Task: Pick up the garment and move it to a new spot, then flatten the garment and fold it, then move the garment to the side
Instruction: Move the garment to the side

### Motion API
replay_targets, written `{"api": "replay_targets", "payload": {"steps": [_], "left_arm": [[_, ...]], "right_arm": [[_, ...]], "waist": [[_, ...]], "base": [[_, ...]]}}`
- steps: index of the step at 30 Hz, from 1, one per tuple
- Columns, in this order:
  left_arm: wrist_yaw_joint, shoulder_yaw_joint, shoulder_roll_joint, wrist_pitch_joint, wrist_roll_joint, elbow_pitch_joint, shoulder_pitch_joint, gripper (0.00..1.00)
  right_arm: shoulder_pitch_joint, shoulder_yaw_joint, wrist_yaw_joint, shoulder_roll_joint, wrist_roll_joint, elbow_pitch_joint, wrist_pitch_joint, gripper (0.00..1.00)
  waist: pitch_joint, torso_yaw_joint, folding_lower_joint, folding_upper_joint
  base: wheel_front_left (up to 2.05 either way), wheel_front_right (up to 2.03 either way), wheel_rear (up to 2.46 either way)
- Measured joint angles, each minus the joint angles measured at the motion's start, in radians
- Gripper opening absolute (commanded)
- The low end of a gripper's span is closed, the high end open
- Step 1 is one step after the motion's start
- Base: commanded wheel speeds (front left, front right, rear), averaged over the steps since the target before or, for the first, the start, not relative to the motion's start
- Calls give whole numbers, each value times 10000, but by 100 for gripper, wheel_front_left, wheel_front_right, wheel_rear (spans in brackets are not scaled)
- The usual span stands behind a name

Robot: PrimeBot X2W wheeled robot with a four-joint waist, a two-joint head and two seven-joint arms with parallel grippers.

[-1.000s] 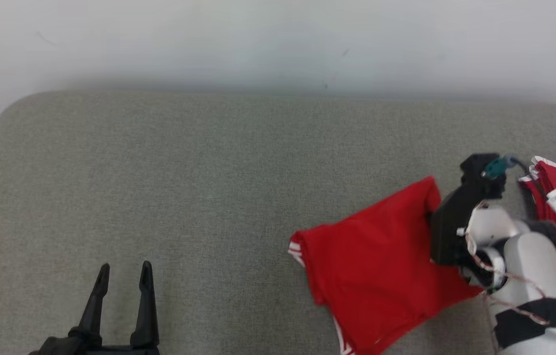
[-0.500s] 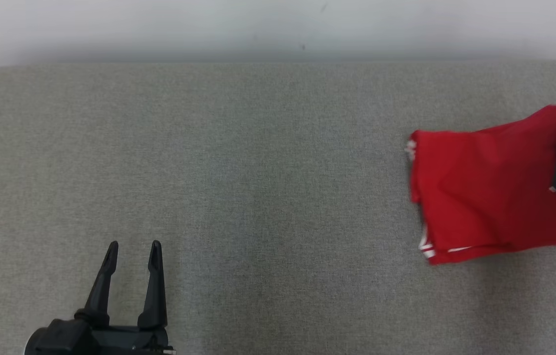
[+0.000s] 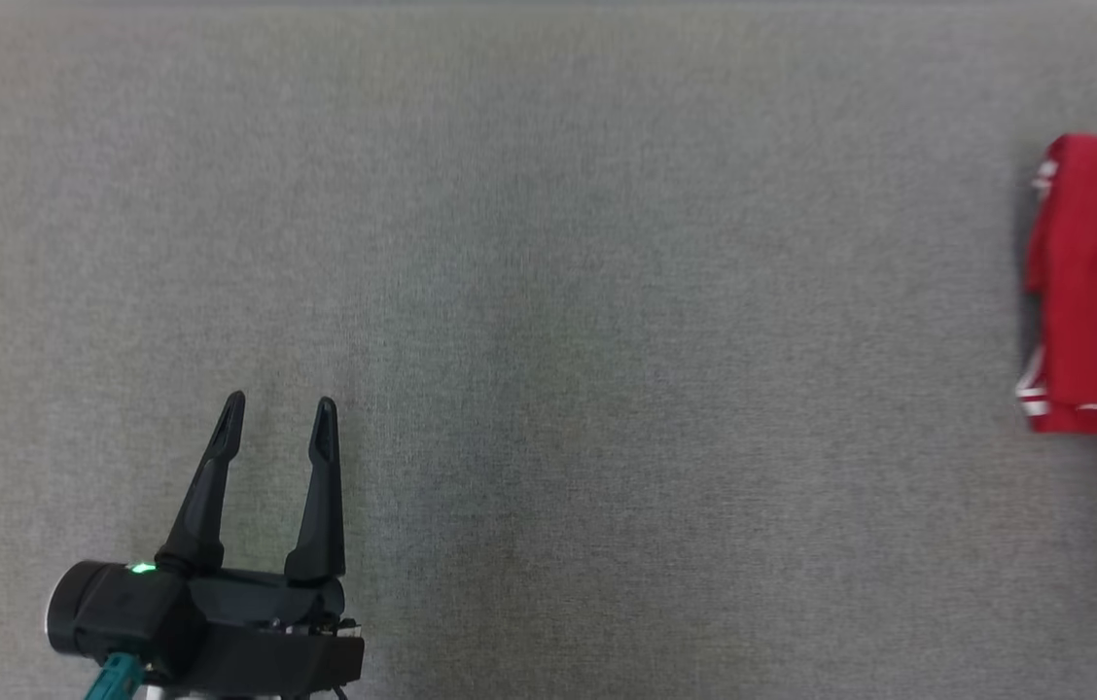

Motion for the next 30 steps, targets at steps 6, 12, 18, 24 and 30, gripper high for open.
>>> {"api": "replay_targets", "payload": {"steps": [6, 12, 18, 24, 30], "left_arm": [[0, -146, 90, 0, 81, -77, -245, 100], [0, -322, 165, 0, 88, -79, -523, 100], [-13, -435, 301, 2, 52, -253, -566, 100], [-15, -401, 339, 0, -339, -594, -349, 100], [23, 142, 188, 0, -410, -360, 129, 100]], "right_arm": [[186, 813, 2, -1104, -337, 104, -884, 0], [198, 1306, 2, -1860, -468, 732, -1871, 0], [144, 1565, 2, -1659, -431, 1066, -2635, 100], [269, 1847, 2, -918, 58, 846, -3898, 100], [1188, 1384, 2, 211, 800, 161, -5095, 100]], "waist": [[685, 141, 1, 0], [1163, 270, 1, 0], [1168, 185, 0, 0], [539, -37, 0, -1], [-164, -158, -3, -2]], "base": [[0, 0, 0], [0, 0, 0], [0, 0, 0], [0, 0, 0], [0, 0, 0]]}}
